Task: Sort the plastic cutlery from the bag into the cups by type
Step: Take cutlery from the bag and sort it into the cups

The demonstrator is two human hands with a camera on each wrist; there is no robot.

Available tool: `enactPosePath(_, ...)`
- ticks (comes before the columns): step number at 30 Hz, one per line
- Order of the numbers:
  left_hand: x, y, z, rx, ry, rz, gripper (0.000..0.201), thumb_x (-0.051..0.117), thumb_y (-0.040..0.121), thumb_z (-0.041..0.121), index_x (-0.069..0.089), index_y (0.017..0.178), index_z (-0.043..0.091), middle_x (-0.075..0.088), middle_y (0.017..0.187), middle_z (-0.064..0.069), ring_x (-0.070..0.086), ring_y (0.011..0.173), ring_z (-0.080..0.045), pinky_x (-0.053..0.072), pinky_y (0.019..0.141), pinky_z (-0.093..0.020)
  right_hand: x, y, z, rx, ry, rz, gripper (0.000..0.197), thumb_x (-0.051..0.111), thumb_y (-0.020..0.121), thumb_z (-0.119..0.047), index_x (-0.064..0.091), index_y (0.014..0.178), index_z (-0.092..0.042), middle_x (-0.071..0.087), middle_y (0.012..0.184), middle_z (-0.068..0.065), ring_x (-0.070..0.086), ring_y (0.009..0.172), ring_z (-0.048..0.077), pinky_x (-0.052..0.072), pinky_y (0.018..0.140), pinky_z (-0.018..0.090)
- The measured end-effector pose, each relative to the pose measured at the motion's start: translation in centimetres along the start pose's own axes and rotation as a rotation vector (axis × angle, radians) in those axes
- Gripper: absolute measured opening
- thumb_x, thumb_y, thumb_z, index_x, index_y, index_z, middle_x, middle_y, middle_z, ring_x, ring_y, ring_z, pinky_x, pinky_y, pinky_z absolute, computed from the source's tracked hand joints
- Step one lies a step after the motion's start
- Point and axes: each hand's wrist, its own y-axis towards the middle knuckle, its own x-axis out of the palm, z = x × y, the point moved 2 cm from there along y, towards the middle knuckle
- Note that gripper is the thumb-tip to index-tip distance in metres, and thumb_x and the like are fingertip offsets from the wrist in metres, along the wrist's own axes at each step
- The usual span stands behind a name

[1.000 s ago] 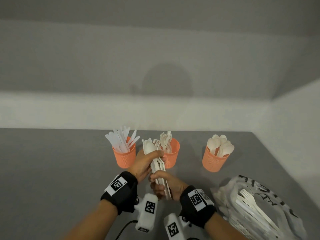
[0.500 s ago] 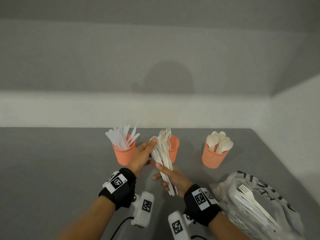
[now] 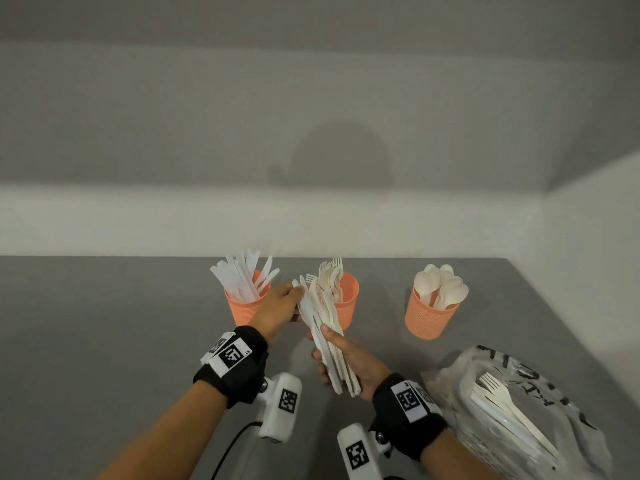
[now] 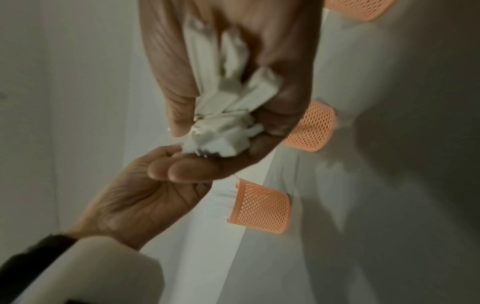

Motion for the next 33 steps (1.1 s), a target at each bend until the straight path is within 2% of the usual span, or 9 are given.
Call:
enactPosePath(3, 0.3, 0.3, 0.1, 0.041, 0.073, 0.031, 0.029, 0.035, 0.098, 0.013, 0.059, 0.096, -0.004, 0.062, 0.086, -0.015, 0.059, 0.079, -0.025, 0.050, 0.076, -0.033, -0.2, 0.2, -0.1, -0.003, -0.016, 0.035, 0.034, 0.048, 0.092, -0.043, 0.054, 0.109, -0.015, 0.063, 0.070, -0.002, 0.050, 0.048, 0.007, 0.044, 0.047, 0.019)
enactPosePath(5, 0.6, 0.6, 0.2, 0.094, 0.121, 0.087, 0.025, 0.036, 0.096, 0.011, 0.055, 0.083, 0.001, 0.054, 0.076, -0.016, 0.052, 0.072, -0.024, 0.044, 0.068, -0.034, -0.3, 0.4, -0.2, -0.023, -0.031, 0.068, 0.035, 0.048, 0.093, -0.043, 0.054, 0.113, -0.015, 0.066, 0.071, -0.001, 0.050, 0.048, 0.008, 0.044, 0.047, 0.019)
enactPosePath(7, 0.8, 0.8, 0.6, 0.138, 0.159, 0.161, 0.028, 0.037, 0.093, 0.007, 0.041, 0.065, 0.009, 0.042, 0.063, -0.008, 0.041, 0.060, -0.019, 0.035, 0.060, -0.029, -0.3, 0.5, -0.2, -0.069, -0.080, 0.110, 0.035, 0.048, 0.093, -0.040, 0.053, 0.116, -0.015, 0.064, 0.071, 0.001, 0.050, 0.048, 0.009, 0.044, 0.047, 0.020)
enactPosePath(10, 1.2, 0.9, 1.3, 0.175, 0.196, 0.231, 0.036, 0.035, 0.093, 0.004, 0.030, 0.059, 0.014, 0.033, 0.059, -0.001, 0.031, 0.055, -0.013, 0.026, 0.054, -0.026, -0.2, 0.7, -0.4, -0.132, -0.130, 0.153, 0.027, 0.046, 0.096, -0.033, 0.054, 0.114, -0.015, 0.062, 0.070, 0.004, 0.050, 0.047, 0.012, 0.044, 0.047, 0.022)
enactPosePath(15, 1.5, 0.7, 1.8, 0.218, 0.278, 0.277, 0.039, 0.030, 0.095, 0.004, 0.029, 0.058, 0.014, 0.032, 0.058, -0.001, 0.031, 0.053, -0.012, 0.025, 0.051, -0.023, 0.0, 0.7, -0.5, -0.188, -0.177, 0.168, 0.011, 0.044, 0.097, -0.027, 0.053, 0.102, -0.025, 0.062, 0.070, 0.005, 0.052, 0.049, 0.013, 0.046, 0.048, 0.024)
enactPosePath(20, 1.4, 0.9, 1.5, 0.327, 0.372, 0.335, 0.043, 0.036, 0.092, 0.001, 0.026, 0.052, 0.015, 0.029, 0.052, 0.000, 0.026, 0.048, -0.012, 0.030, 0.043, -0.016, 0.0, 0.7, -0.5, -0.180, -0.180, 0.168, 0.011, 0.044, 0.097, -0.026, 0.055, 0.098, -0.023, 0.061, 0.069, 0.004, 0.053, 0.050, 0.013, 0.048, 0.049, 0.025)
enactPosePath(23, 1.2, 1.7, 0.5, 0.332, 0.471, 0.316, 0.041, 0.041, 0.092, 0.006, 0.028, 0.055, 0.017, 0.031, 0.053, 0.002, 0.028, 0.047, -0.011, 0.025, 0.044, -0.018, -0.3, 0.8, -0.4, -0.151, -0.143, 0.196, 0.012, 0.046, 0.096, -0.025, 0.055, 0.099, -0.019, 0.059, 0.069, 0.003, 0.053, 0.051, 0.013, 0.047, 0.048, 0.025)
enactPosePath(28, 1.4, 1.9, -0.1, 0.298, 0.504, 0.218, 0.037, 0.039, 0.095, 0.013, 0.028, 0.060, 0.020, 0.031, 0.058, 0.003, 0.029, 0.049, -0.009, 0.022, 0.047, -0.020, -1.0, 0.9, -0.2, -0.109, -0.107, 0.228, 0.027, 0.050, 0.093, -0.028, 0.053, 0.114, -0.011, 0.057, 0.068, 0.004, 0.056, 0.051, 0.013, 0.048, 0.047, 0.026)
enactPosePath(33, 2.0, 1.0, 0.1, 0.200, 0.292, 0.258, 0.022, 0.032, 0.097, 0.014, 0.035, 0.075, 0.014, 0.040, 0.059, -0.003, 0.042, 0.050, -0.017, 0.035, 0.048, -0.029, -1.1, 0.8, -0.5, -0.147, -0.096, 0.268, 0.016, 0.050, 0.094, -0.028, 0.055, 0.106, -0.018, 0.053, 0.063, 0.005, 0.053, 0.047, 0.012, 0.046, 0.046, 0.024)
